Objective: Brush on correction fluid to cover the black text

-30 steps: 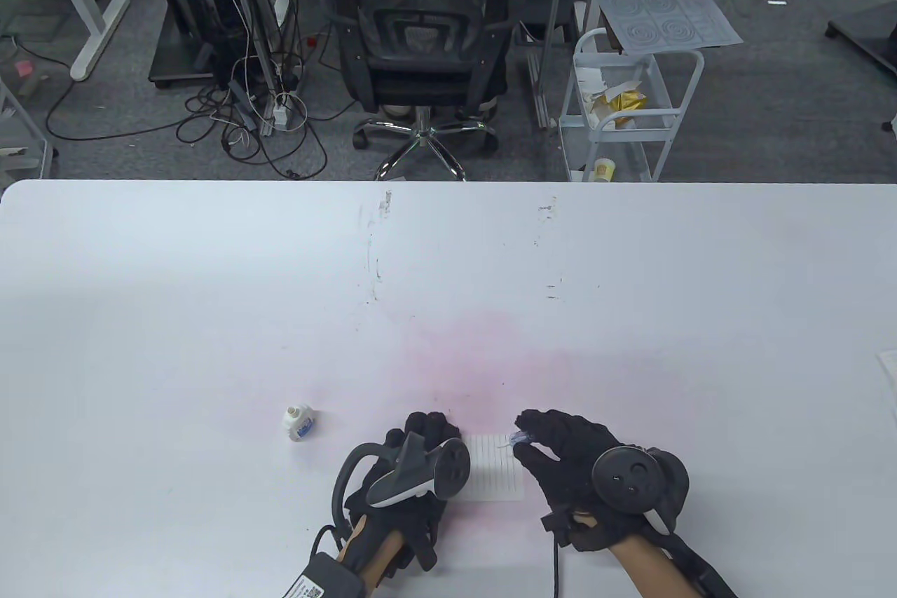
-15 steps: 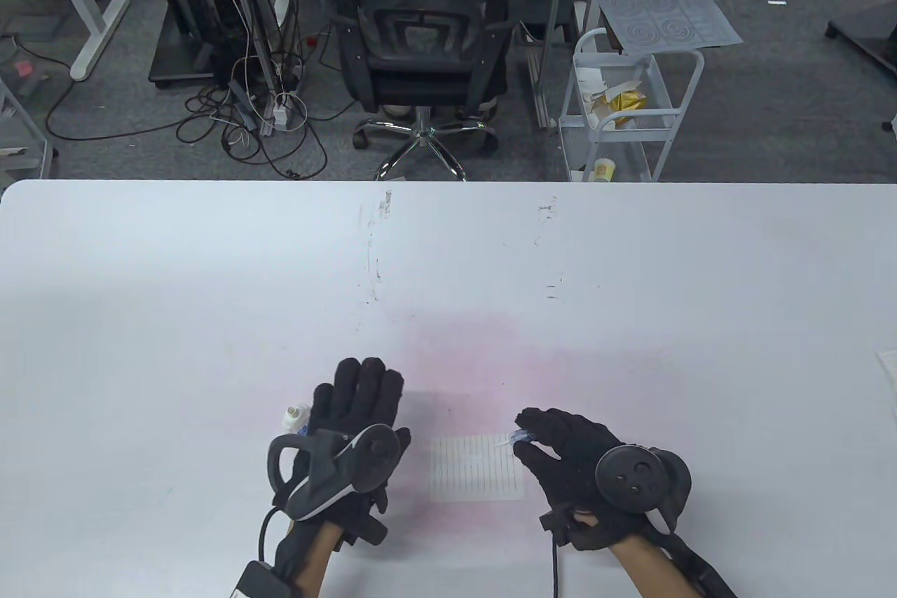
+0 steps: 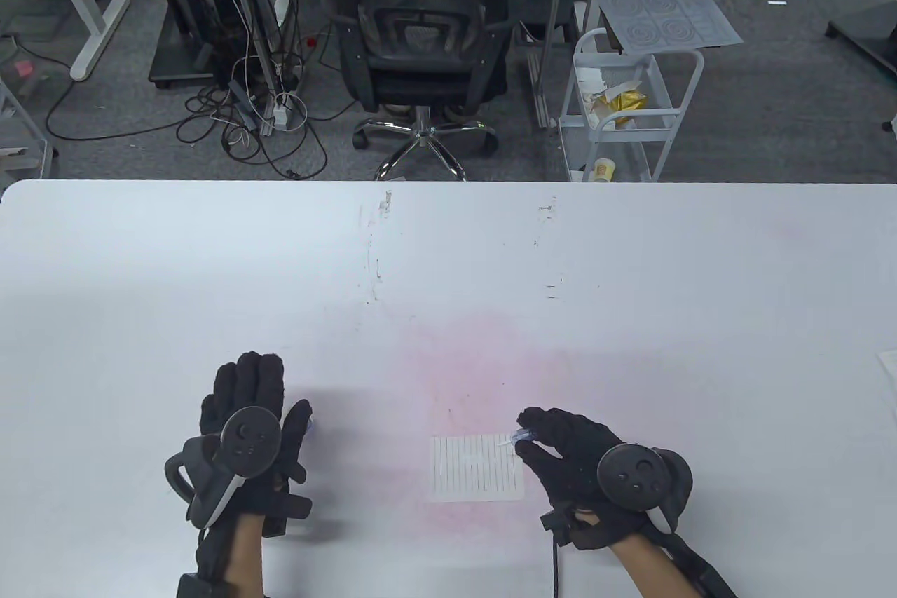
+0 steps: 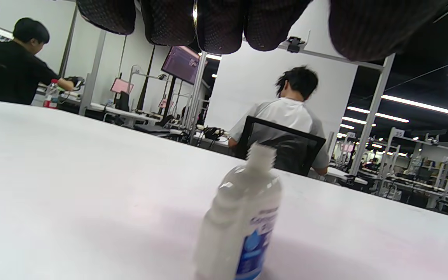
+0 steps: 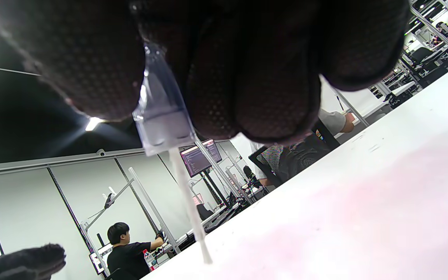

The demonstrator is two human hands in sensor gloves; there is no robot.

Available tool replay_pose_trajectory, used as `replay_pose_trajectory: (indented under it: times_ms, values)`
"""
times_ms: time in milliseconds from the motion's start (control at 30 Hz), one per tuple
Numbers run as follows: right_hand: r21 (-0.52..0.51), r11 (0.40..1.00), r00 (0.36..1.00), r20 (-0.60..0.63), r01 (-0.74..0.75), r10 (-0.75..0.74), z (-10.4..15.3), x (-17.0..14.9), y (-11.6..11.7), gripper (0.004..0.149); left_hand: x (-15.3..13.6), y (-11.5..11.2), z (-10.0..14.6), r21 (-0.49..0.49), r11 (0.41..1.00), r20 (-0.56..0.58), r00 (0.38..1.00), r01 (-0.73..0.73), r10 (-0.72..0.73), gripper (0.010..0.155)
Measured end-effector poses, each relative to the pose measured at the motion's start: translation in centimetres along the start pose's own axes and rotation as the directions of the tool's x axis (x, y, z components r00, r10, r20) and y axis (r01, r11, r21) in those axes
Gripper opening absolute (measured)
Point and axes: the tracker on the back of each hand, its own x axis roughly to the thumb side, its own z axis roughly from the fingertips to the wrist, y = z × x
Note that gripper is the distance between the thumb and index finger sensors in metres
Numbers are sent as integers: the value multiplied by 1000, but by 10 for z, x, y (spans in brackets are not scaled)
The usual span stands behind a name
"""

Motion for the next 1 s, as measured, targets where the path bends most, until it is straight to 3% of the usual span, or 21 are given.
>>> replay_pose_trajectory:
  times_ms: [400, 700, 1000]
  values:
    - [17, 1000, 1000, -2, -9, 9, 0, 0, 1, 48, -21, -43, -12, -244, 969, -56, 998, -42, 29, 76]
    - [24, 1000, 1000, 1, -14, 14, 1, 0, 2, 49, -20, -49, -13, -235, 972, -74, 997, -16, -1, 65]
    - [24, 1000, 1000, 1, -16, 16, 0, 1, 3, 49, -19, -48, -14, -178, 980, -77, 994, -88, 75, 59]
